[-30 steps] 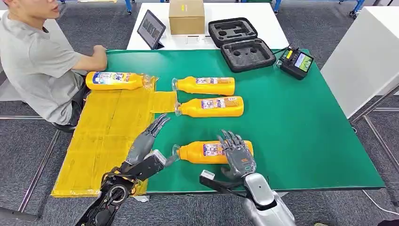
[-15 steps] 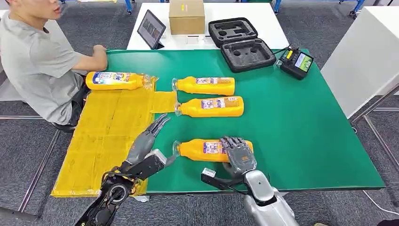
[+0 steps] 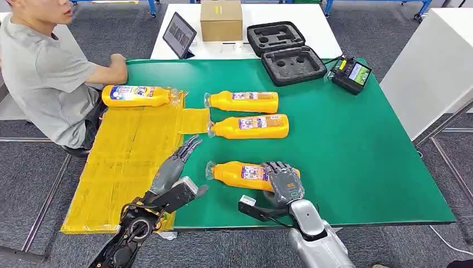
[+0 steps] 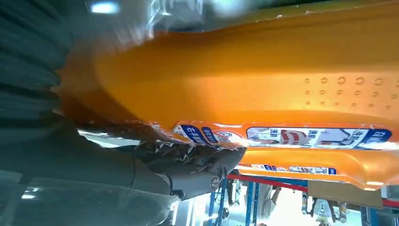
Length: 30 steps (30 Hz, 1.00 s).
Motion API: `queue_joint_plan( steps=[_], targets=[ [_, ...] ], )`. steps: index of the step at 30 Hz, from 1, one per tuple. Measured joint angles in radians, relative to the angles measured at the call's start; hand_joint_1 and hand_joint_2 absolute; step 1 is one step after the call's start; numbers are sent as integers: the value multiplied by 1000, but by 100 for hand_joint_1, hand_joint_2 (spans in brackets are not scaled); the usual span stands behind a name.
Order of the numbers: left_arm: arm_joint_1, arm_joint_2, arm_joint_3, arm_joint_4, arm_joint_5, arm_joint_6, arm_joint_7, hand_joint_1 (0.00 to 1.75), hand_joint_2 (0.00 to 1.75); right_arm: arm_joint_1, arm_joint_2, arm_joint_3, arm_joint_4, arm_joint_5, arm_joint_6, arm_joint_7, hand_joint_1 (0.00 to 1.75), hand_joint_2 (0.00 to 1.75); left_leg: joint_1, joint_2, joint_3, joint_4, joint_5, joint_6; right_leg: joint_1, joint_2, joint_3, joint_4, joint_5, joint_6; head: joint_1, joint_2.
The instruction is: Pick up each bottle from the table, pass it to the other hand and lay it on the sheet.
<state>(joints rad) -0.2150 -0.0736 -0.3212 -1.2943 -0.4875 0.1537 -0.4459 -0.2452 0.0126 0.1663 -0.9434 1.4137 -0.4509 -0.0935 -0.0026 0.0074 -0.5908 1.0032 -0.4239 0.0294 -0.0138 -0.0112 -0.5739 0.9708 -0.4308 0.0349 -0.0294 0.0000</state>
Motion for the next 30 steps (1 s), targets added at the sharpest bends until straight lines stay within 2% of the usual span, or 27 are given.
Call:
queue_joint_plan(
  steps=[4, 8, 11, 24, 30],
  targets=[
    [-3, -2, -2, 2, 0, -1, 1, 0, 175, -1, 3, -2, 2, -29, 8, -25, 175, 175, 0, 0, 0, 0, 0, 0, 0, 0, 0, 0, 0, 0, 0, 0],
    [-3, -9, -2, 2, 22, 23, -34, 0, 175, 2, 9, -46, -9, -300, 62, -229, 175, 175, 0, 0, 1, 0, 0, 0, 0, 1, 1, 0, 0, 0, 0, 0],
    [5, -17, -2, -5, 59, 49, -88, 0, 175, 24, 15, -75, -32, -400, 80, -289, 175, 175, 0, 1, 1, 0, 0, 0, 0, 2, 1, 0, 0, 0, 0, 0],
    [53, -34, 6, -97, 182, 149, -169, 0, 175, 51, 20, -116, -53, -518, 82, -343, 175, 175, 0, 1, 1, 0, 0, 0, 0, 2, 1, 0, 0, 0, 0, 0],
    [77, -40, 23, -123, 235, 197, -214, 0, 175, 47, 23, -124, -34, -558, 50, -369, 175, 175, 0, 1, 1, 0, 0, 0, 0, 2, 1, 0, 1, 0, 0, 0]
  ],
)
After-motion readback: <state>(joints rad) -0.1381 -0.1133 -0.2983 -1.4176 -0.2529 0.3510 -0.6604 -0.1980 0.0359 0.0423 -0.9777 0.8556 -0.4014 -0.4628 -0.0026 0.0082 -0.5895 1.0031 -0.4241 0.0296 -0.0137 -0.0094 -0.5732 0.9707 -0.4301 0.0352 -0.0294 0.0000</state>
